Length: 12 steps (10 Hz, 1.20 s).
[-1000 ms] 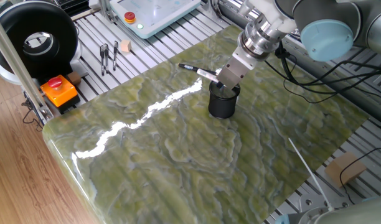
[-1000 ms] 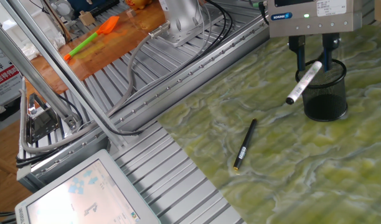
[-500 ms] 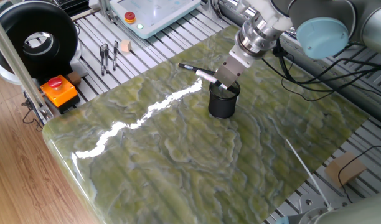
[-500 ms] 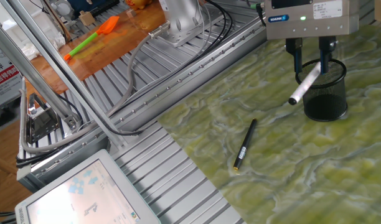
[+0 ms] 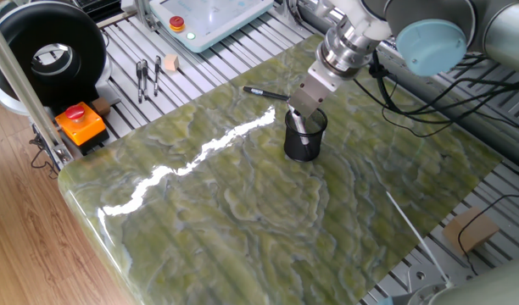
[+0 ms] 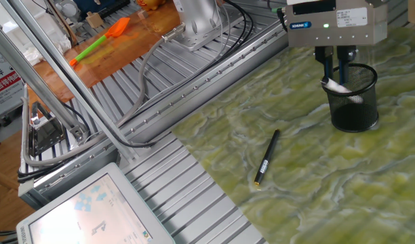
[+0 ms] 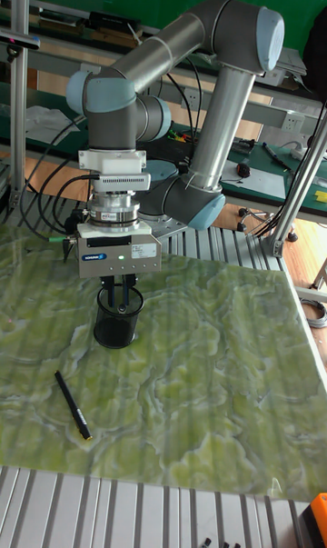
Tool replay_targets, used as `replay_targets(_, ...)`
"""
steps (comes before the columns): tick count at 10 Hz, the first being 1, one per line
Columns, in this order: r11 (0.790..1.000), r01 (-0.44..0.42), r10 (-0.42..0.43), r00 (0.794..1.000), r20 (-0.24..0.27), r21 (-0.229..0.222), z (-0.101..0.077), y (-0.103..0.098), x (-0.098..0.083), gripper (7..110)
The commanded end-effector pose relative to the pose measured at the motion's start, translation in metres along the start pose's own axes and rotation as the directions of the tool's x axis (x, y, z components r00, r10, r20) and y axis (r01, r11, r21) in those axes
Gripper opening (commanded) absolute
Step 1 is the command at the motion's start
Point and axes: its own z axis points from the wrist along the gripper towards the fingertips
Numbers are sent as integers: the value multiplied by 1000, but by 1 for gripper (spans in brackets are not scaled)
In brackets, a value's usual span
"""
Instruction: Put the pen into the pen holder
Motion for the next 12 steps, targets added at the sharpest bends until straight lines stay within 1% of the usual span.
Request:
replay_targets(1, 1000, -24, 23, 1000, -9, -15, -4, 5, -3, 22)
replay_targets(3, 998, -59, 57, 997, -47, -33, -12, 14, 1, 22)
replay_targets(4, 996, -81, 77, 991, -106, -32, -23, 18, 9, 22)
replay_targets(5, 994, -101, 95, 985, -141, -34, -40, 25, 9, 22)
replay_targets(6, 994, -111, 109, 980, -165, -3, -62, 27, 5, 22)
replay_targets(7, 992, -125, 129, 975, -178, 33, -79, 34, -5, 7)
replay_targets(8, 989, -121, 134, 974, -181, 81, -83, 38, -18, 7)
replay_targets(9, 986, -117, 138, 973, -184, 118, -83, 45, -34, 7)
replay_targets(10, 982, -135, 158, 971, -181, 131, -79, 59, -51, 7)
replay_targets(11, 980, -144, 164, 976, -147, 133, -69, 73, -73, 7)
replay_targets(12, 982, -149, 162, 980, -113, 117, -57, 87, -91, 7)
